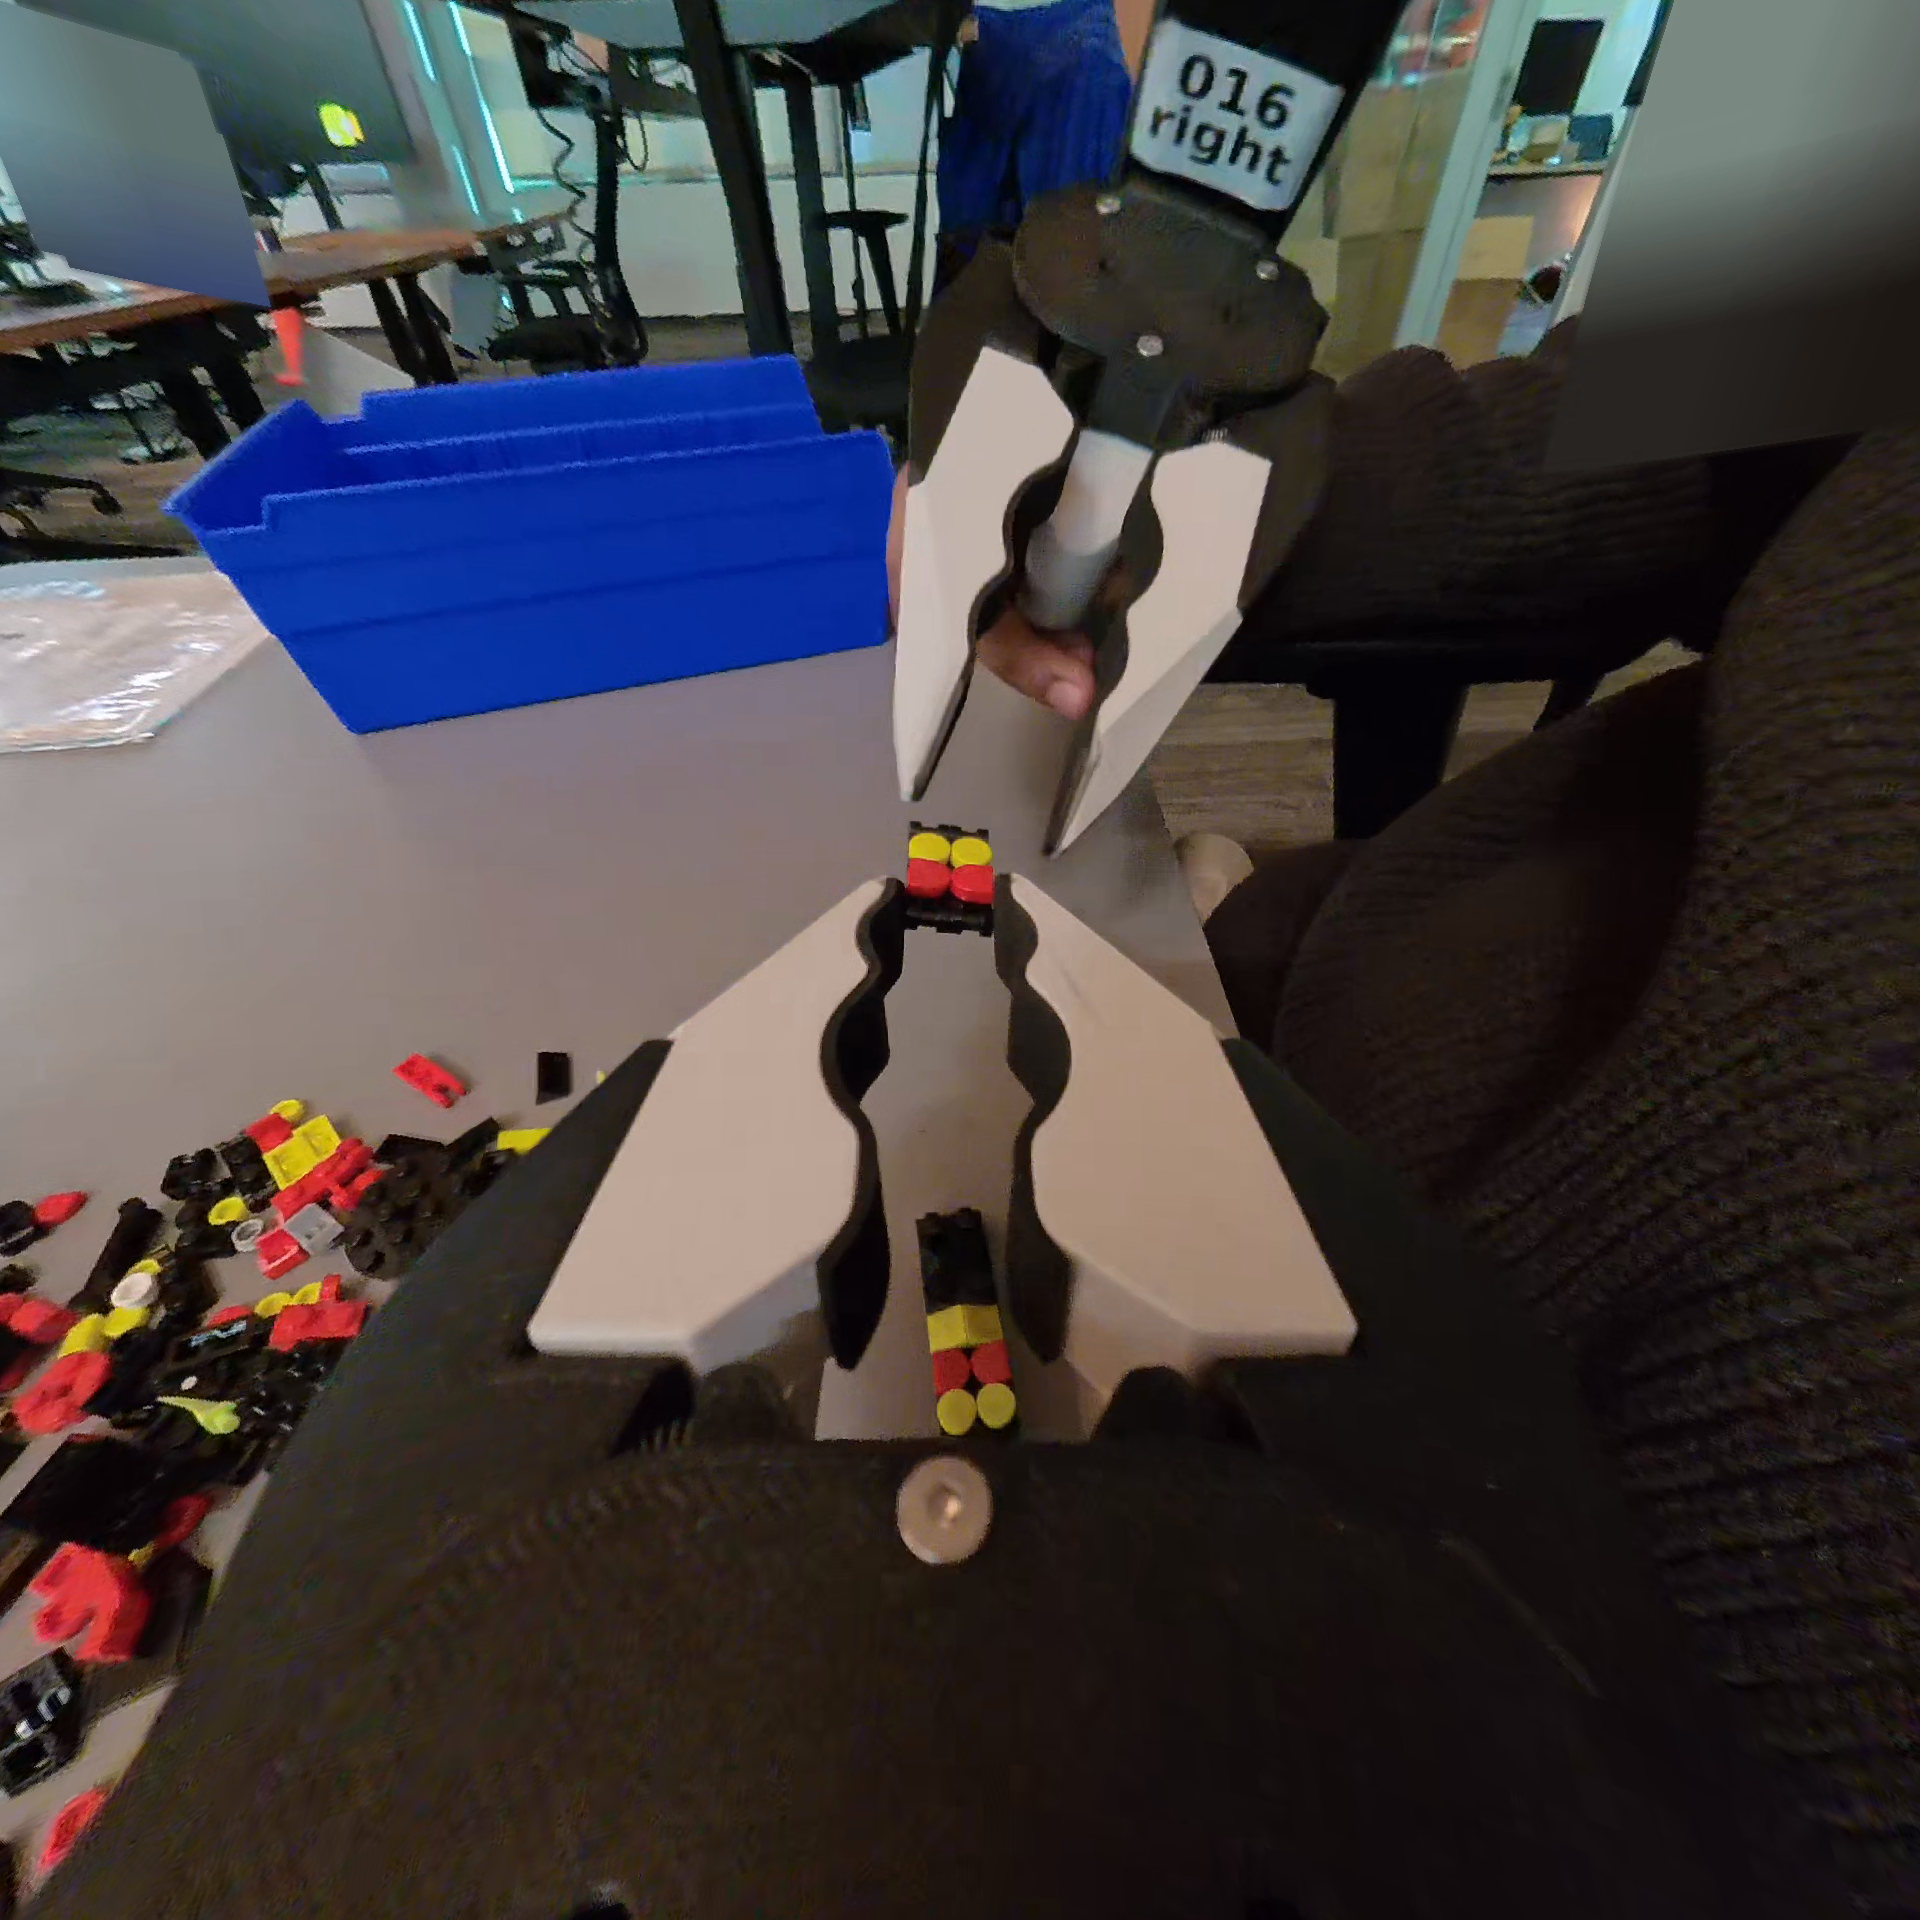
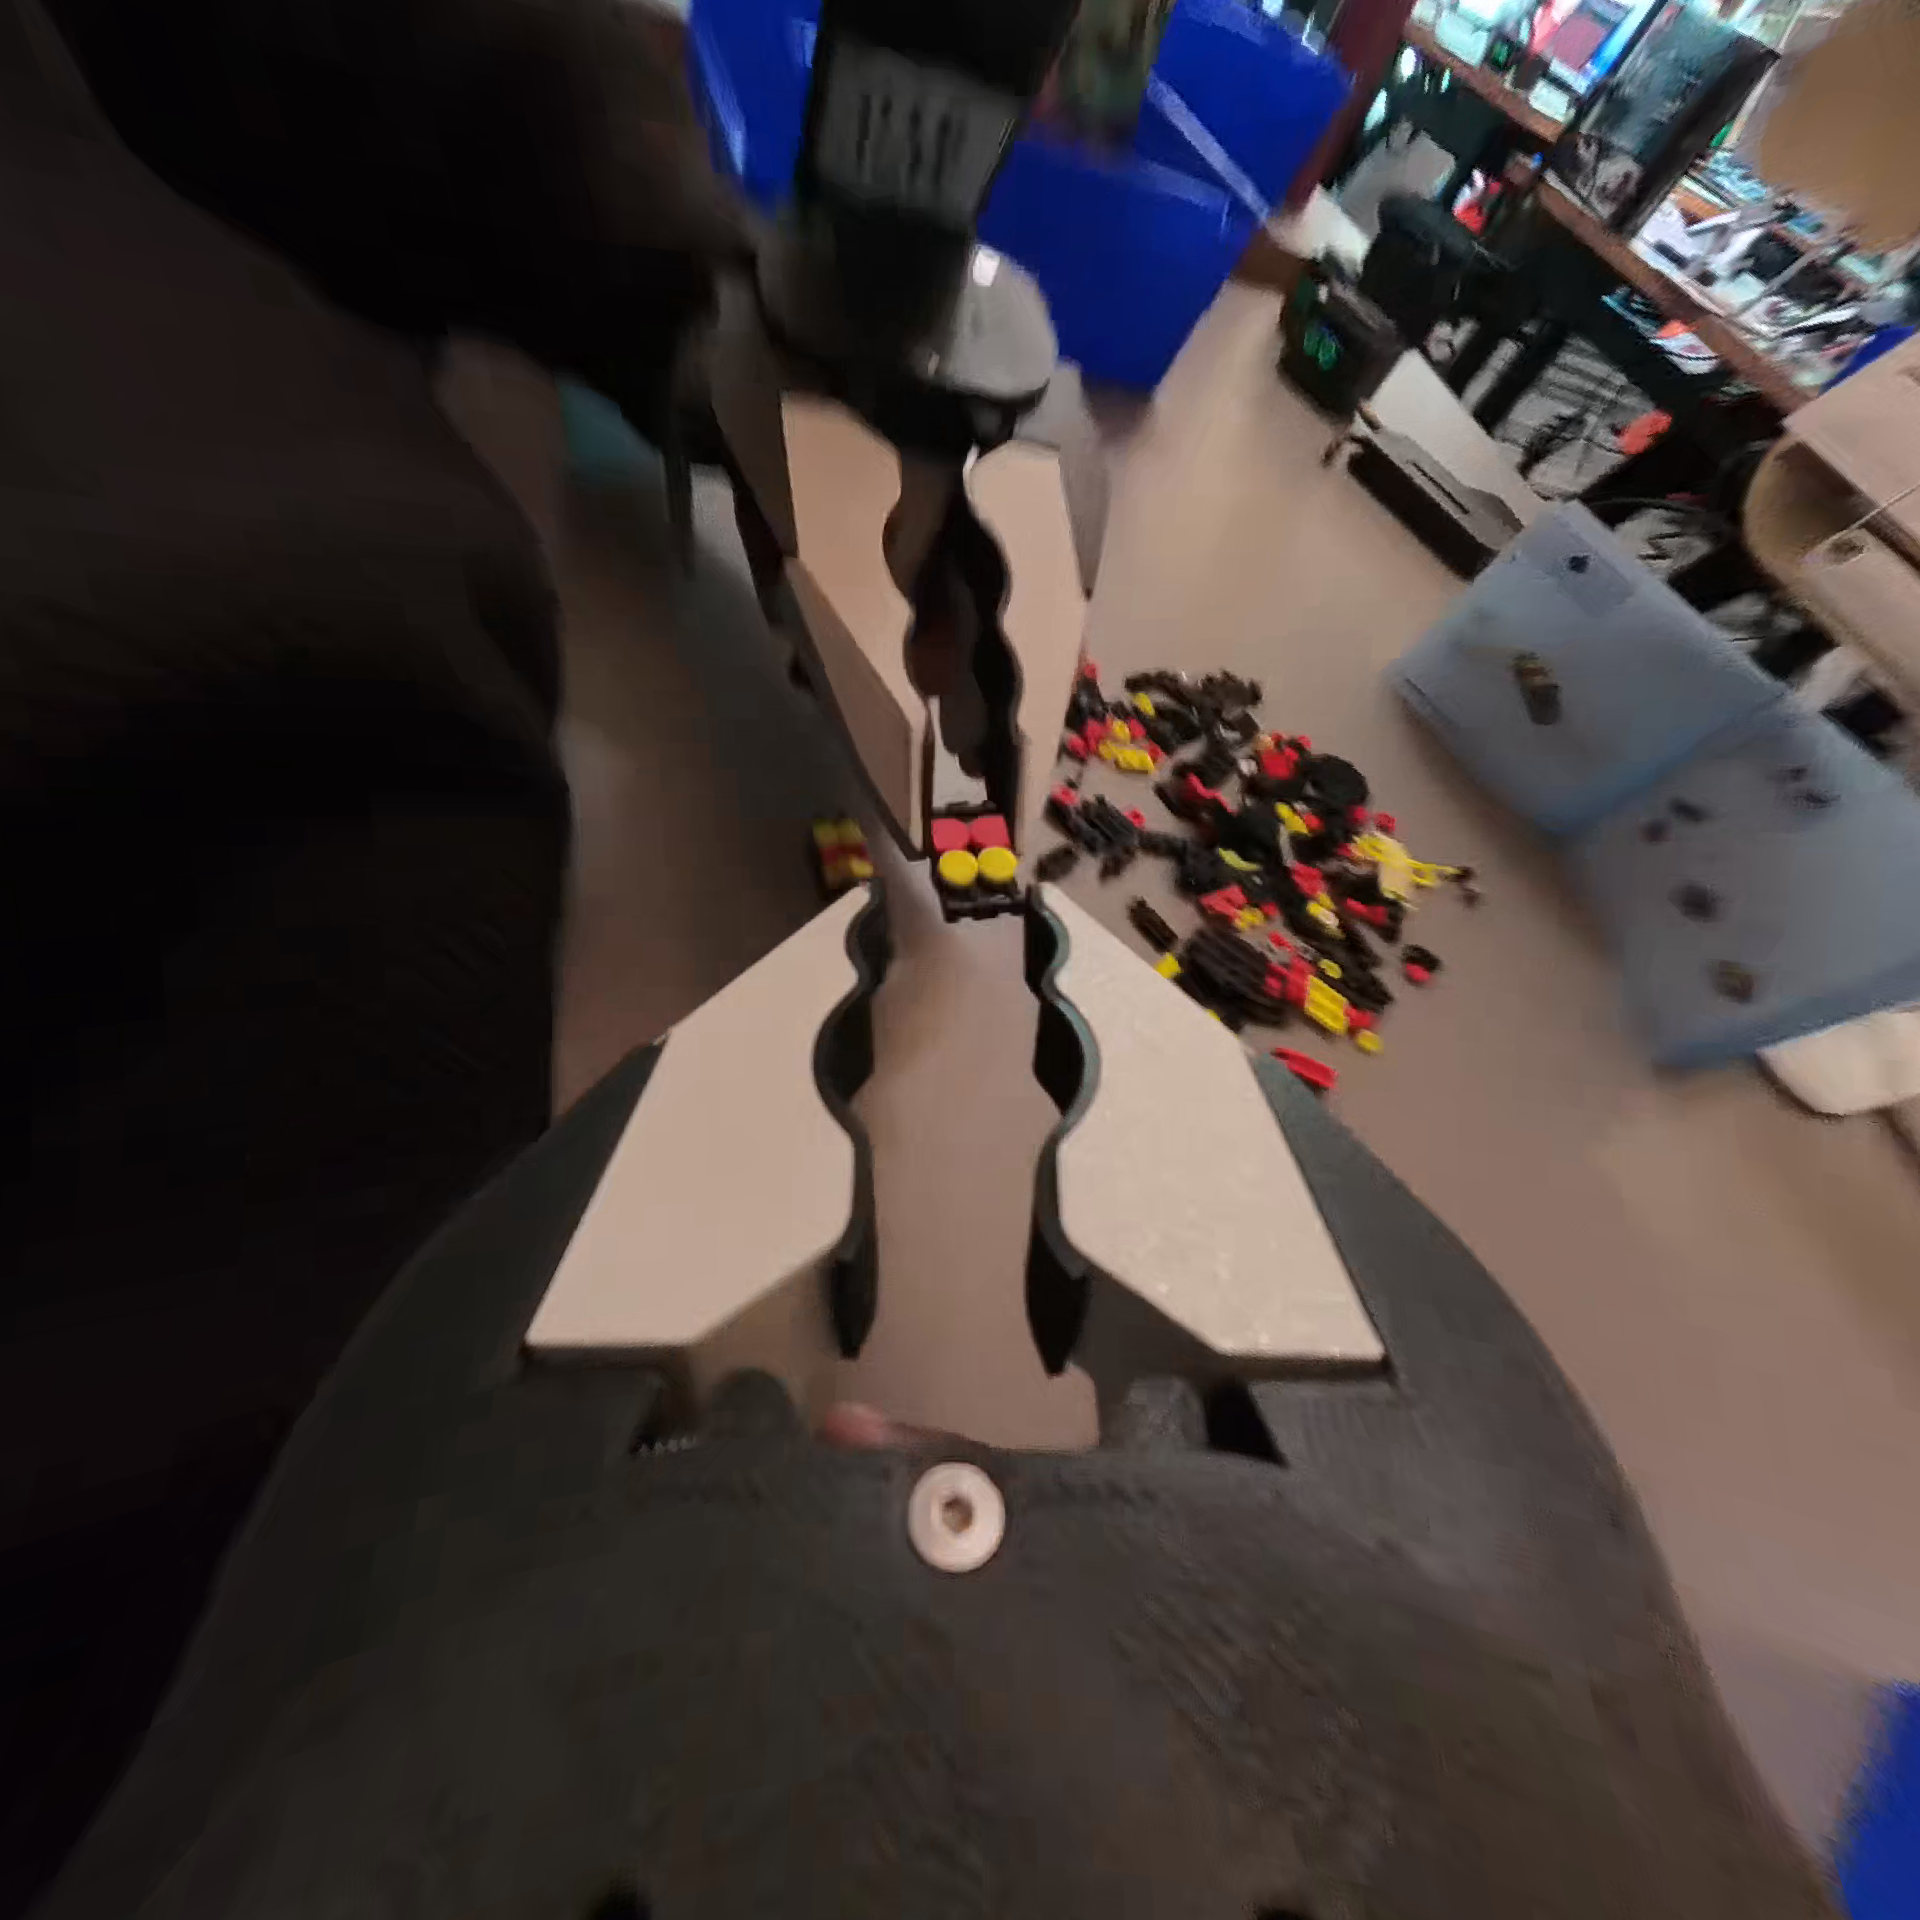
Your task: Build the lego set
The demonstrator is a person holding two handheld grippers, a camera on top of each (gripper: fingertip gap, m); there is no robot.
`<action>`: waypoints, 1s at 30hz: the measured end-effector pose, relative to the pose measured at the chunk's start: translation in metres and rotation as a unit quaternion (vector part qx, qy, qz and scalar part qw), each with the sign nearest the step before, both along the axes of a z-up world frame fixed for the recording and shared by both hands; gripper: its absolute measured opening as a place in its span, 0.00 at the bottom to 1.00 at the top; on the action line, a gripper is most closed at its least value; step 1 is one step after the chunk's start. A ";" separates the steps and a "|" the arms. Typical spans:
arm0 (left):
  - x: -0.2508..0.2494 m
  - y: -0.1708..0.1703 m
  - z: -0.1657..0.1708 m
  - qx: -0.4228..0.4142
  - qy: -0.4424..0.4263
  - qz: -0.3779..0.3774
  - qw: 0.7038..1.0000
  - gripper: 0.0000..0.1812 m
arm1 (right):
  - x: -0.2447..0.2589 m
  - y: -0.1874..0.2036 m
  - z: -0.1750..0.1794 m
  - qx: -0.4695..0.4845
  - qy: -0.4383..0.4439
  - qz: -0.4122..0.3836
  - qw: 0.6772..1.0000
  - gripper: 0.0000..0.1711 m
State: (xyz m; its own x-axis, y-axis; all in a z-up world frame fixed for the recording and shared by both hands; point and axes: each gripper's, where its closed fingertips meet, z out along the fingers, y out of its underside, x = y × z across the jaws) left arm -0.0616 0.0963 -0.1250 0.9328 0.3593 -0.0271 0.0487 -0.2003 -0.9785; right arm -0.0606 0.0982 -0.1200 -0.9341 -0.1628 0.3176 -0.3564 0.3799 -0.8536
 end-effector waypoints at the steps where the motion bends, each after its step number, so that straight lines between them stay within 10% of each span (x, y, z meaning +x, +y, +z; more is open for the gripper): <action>1: 0.001 0.001 -0.002 -0.004 0.001 -0.002 1.000 0.08 | 0.000 -0.001 -0.003 0.009 0.017 -0.002 1.000 0.14; 18: -0.021 -0.012 -0.022 -0.079 0.006 0.058 0.995 0.23 | -0.026 0.007 -0.041 0.103 0.019 -0.056 0.993 0.09; 30: -0.071 -0.061 -0.017 0.028 -0.151 0.173 0.973 0.12 | -0.043 0.003 -0.083 0.164 -0.084 -0.089 0.979 0.09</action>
State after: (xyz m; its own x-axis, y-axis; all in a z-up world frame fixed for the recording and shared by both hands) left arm -0.1324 0.0352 -0.1425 0.7183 0.6458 0.2589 0.3913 -0.0673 -0.9178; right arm -0.1039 0.1014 -0.2031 -0.9915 -0.0603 0.1157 -0.1253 0.6870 -0.7157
